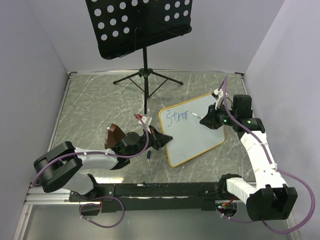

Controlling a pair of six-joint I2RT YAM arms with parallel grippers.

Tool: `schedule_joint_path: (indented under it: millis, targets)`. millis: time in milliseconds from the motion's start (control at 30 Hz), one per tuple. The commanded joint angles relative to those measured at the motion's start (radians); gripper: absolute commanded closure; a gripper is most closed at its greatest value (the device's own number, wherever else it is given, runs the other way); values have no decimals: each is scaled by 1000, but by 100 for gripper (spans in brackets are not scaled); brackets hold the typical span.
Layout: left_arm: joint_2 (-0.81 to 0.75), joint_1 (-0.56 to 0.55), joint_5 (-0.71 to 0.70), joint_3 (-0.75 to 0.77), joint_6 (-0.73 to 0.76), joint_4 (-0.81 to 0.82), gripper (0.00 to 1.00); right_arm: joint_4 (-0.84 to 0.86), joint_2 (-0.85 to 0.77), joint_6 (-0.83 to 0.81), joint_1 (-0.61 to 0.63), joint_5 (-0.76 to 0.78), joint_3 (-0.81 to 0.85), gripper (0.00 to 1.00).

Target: Write a sentence on the whiteboard

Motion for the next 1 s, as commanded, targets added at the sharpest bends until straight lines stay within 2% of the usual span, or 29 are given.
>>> schedule_joint_path:
  millis: [0,967]
  targets:
    - [-10,3,29,32,34,104,99,51,9,24,-4,-47,52,100]
    - [4,5,40,35,31,121,99,67,69,45,36,-36,64,100]
